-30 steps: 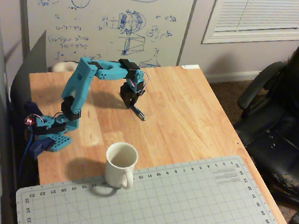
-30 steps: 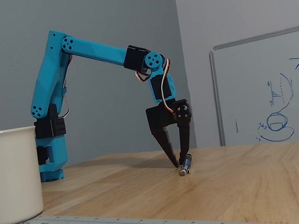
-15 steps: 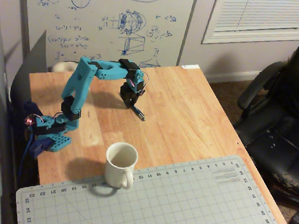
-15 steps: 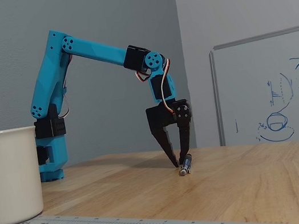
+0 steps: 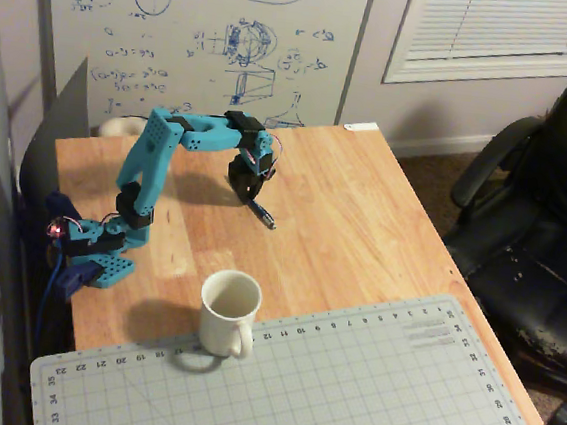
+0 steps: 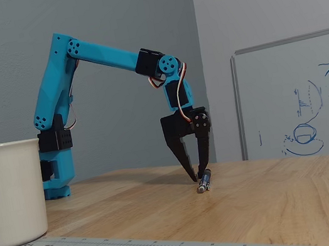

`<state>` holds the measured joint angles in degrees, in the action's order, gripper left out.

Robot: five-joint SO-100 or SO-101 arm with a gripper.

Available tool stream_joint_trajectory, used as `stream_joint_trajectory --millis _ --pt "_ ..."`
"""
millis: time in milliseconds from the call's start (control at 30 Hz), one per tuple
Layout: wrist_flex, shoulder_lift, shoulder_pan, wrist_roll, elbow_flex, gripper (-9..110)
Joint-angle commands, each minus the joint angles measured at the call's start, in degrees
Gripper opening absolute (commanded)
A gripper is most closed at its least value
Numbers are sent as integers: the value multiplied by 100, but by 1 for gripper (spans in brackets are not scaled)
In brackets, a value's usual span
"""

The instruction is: Touch the pen.

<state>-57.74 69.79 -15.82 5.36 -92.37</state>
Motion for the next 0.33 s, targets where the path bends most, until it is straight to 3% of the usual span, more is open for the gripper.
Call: stream_joint_trajectory --millis 0,300 --pt "70 624 -53 53 176 1" --pt "70 642 0 53 185 1"
